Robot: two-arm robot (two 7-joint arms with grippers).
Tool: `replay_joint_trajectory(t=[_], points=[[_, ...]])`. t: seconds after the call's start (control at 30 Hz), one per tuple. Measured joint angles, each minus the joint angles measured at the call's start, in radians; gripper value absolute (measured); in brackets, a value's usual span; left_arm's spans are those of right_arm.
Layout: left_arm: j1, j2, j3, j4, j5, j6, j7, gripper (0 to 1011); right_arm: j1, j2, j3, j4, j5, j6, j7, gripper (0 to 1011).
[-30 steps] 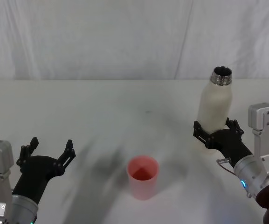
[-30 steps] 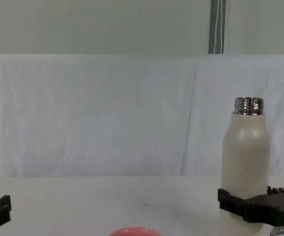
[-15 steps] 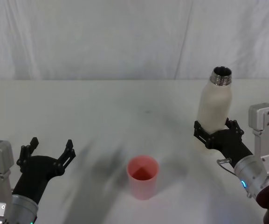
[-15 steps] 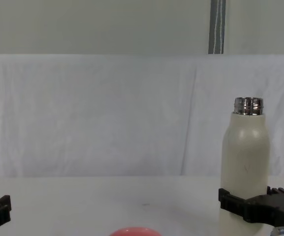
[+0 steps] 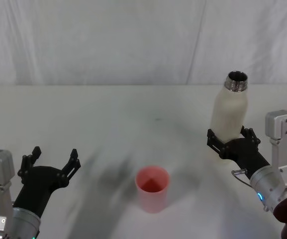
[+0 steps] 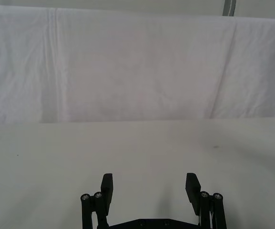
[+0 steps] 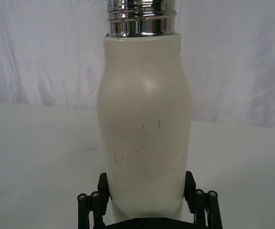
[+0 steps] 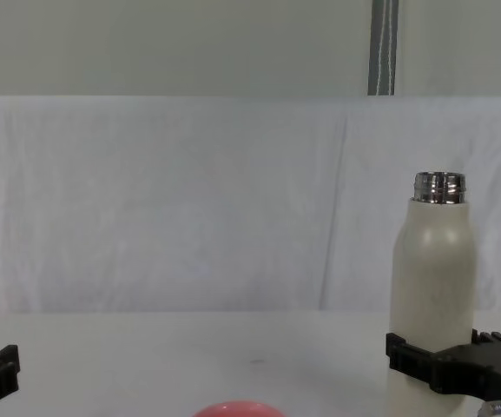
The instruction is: Grasp the thermos with one hand and pour water into the cup lid.
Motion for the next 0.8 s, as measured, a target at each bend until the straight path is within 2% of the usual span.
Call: replay_joint_trajectory(t=[0.8], points=[[0.000,0.000,0.000,0.000,0.000,0.000,0.000,1001,-0.002,0.006,-0.002,-0.015,-0.003,-0.001,0.001,948]])
